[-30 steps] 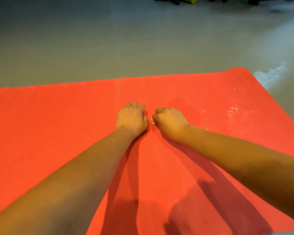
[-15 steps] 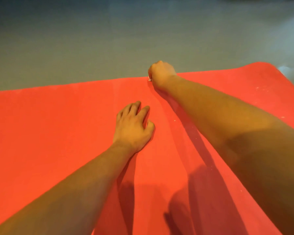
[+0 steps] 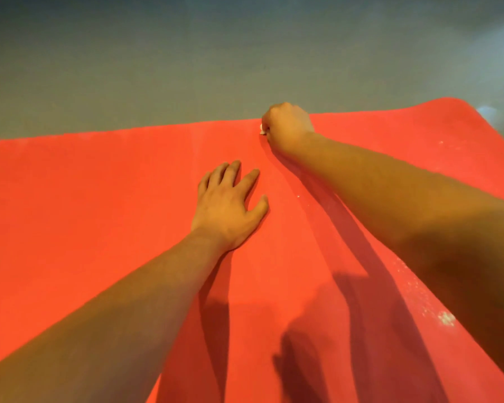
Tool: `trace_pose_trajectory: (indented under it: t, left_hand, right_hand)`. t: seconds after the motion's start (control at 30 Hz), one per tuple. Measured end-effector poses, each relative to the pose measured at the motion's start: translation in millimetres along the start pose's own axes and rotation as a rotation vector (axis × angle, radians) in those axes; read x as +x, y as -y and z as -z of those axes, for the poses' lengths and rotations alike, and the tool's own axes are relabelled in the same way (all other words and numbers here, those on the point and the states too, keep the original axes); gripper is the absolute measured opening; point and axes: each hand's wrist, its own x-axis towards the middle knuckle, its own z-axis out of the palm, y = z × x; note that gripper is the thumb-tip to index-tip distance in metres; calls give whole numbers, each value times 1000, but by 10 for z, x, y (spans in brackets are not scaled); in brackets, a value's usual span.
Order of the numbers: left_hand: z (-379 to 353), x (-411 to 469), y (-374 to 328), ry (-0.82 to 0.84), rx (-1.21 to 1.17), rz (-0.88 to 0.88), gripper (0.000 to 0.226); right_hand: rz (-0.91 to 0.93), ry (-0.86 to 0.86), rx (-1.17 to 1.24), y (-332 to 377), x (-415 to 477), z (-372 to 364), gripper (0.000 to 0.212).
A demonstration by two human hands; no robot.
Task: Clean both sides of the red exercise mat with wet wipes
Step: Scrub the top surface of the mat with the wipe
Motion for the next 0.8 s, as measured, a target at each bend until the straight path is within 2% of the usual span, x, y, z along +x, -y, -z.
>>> trace_pose_trajectory:
  t: [0.17, 0.33, 0.5, 0.6, 0.8]
  left_hand:
    - [5, 8, 12, -18, -1, 8, 68]
    - [31, 20, 3, 3, -4, 9, 69]
    - [25, 27, 2, 5, 11, 8, 70]
    - [15, 28, 0, 8, 23, 9, 71]
    - [8, 39, 9, -23, 20, -3, 67]
  right_hand:
    - [-36, 42, -2, -56, 279, 47, 21]
    - [-44, 73, 48, -11, -21, 107, 19]
    - [106, 80, 38, 24, -715, 205, 25]
    - [152, 89, 48, -24, -815, 209, 26]
    - [-3, 46, 98, -134, -195, 55, 22]
